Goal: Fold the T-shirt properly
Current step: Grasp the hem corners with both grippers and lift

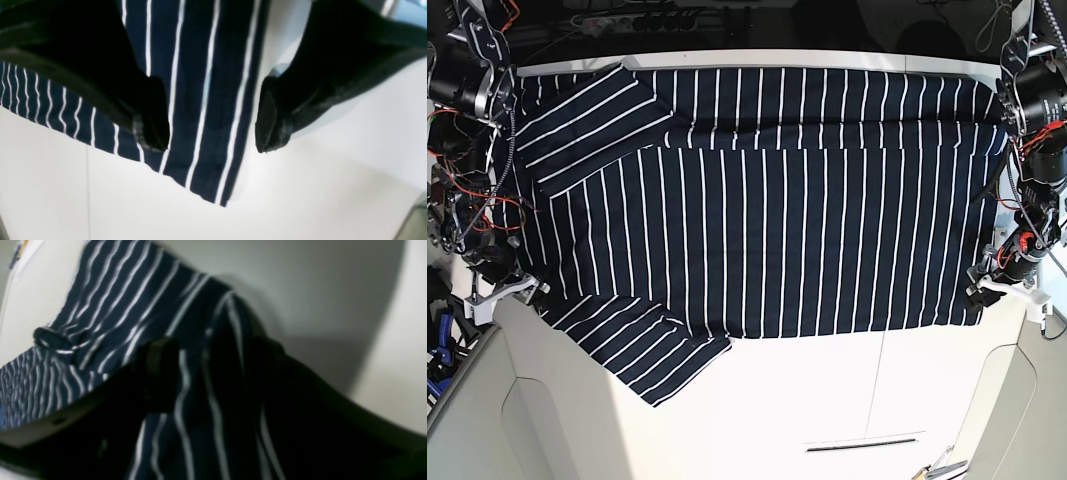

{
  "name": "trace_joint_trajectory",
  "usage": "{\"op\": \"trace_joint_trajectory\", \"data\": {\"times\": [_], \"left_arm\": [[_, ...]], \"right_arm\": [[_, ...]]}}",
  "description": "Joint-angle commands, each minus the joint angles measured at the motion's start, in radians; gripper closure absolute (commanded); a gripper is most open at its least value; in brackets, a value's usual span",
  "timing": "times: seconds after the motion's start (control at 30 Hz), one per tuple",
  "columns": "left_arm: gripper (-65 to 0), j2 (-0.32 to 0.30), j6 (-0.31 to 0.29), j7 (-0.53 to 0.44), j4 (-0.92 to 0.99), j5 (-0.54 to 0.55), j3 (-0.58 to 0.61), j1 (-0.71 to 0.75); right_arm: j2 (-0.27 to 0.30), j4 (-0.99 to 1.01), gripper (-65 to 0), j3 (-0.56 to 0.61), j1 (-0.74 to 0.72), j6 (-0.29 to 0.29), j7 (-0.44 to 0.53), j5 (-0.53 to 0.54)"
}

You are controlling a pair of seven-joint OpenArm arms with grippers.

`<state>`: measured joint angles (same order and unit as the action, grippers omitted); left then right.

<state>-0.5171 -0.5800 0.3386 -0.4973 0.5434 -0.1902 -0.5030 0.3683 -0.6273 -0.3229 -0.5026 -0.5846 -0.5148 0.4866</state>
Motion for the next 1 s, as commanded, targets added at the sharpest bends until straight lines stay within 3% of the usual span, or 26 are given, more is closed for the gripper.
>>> {"op": "trace_joint_trajectory", "data": {"times": [0.0, 0.13, 0.27, 0.53, 0.6, 0.7, 0.83, 0.87, 0.97], "left_arm": [[-43.4, -0.006, 0.000, 0.028, -0.005, -0.008, 0.000, -0.016], [-42.8, -0.007, 0.000, 0.029, -0.005, -0.008, 0.000, -0.016], [-34.3, -0.006, -0.037, 0.047, -0.005, 0.025, 0.000, -0.016], [-34.3, -0.006, -0.042, 0.069, -0.005, 0.078, 0.000, -0.026], [-30.5, -0.004, -0.043, 0.078, -0.005, 0.082, 0.000, -0.034], [-16.5, -0.004, -0.045, 0.086, -0.005, 0.082, 0.000, -0.055], [0.0, -0.004, -0.045, 0.108, -0.005, 0.078, 0.000, -0.083], [0.0, -0.004, -0.045, 0.120, -0.005, 0.077, 0.000, -0.092], [0.0, -0.005, -0.061, 0.141, -0.005, 0.077, 0.000, -0.107]], "right_arm": [[0.002, -0.011, -35.2, -0.002, -0.021, -0.007, -0.008, -0.001], [-0.020, -0.011, -35.2, -0.002, -0.021, -0.007, -0.008, -0.001], [-0.030, -0.011, -35.2, -0.002, -0.021, -0.007, -0.009, 0.000], [-0.042, -0.012, -35.1, -0.002, -0.021, -0.014, -0.021, 0.000], [-0.042, -0.012, -34.9, -0.002, -0.021, -0.014, -0.021, 0.003], [-0.041, -0.013, -26.1, -0.002, -0.021, -0.014, -0.021, 0.003], [-0.041, -0.019, -3.2, -0.002, -0.021, -0.014, -0.025, 0.000], [-0.041, -0.020, 0.0, -0.002, -0.021, -0.014, -0.032, -0.001], [-0.041, -0.024, 0.0, -0.002, -0.021, -0.014, -0.056, 0.000]]}}
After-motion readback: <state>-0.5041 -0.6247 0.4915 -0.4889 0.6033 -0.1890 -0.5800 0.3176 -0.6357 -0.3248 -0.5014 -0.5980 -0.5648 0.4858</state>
